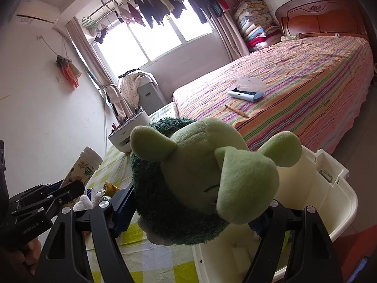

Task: Collect trash
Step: 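Carry both items to the bin while right tool drops the plush inside, then lower the white tube into the white bin and open the left tool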

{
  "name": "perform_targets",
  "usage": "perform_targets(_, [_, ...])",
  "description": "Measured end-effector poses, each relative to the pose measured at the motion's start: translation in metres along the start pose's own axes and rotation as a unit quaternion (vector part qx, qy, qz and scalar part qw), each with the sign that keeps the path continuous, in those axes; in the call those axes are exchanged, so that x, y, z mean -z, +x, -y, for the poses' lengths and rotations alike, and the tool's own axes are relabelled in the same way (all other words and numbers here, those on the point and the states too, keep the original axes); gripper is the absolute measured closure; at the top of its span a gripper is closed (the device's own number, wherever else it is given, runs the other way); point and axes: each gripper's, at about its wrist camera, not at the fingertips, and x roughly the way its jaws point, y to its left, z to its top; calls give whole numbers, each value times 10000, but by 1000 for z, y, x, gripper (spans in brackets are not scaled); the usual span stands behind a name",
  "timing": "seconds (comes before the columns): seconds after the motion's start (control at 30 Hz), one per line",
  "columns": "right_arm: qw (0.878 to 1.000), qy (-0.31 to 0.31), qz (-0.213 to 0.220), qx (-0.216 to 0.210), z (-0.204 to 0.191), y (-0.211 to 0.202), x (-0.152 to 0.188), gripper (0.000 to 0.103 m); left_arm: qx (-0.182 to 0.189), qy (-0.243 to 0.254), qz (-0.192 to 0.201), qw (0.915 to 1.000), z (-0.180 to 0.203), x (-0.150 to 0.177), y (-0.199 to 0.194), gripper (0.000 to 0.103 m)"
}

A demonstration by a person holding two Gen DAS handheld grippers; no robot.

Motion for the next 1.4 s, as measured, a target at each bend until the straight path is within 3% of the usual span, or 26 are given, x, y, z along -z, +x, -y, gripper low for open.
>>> perform_targets(0.23, [9989, 17, 246, 390, 14, -12, -4, 27, 303, -75, 63, 9995, 24, -8, 6, 75])
perform_targets(0.63, [9976, 171, 356, 575, 28, -20, -5, 23, 473, -102, -18, 9988, 37, -14, 18, 75])
perform_targets(1.0, [9913, 377, 1111, 595, 34, -47, -7, 20, 695, -299, -128, 9971, 35, -13, 29, 75])
perform_targets(1.4, [9806, 897, 1594, 698, 52, -66, -10, 20, 1173, -229, -339, 9923, 59, -9, 40, 75])
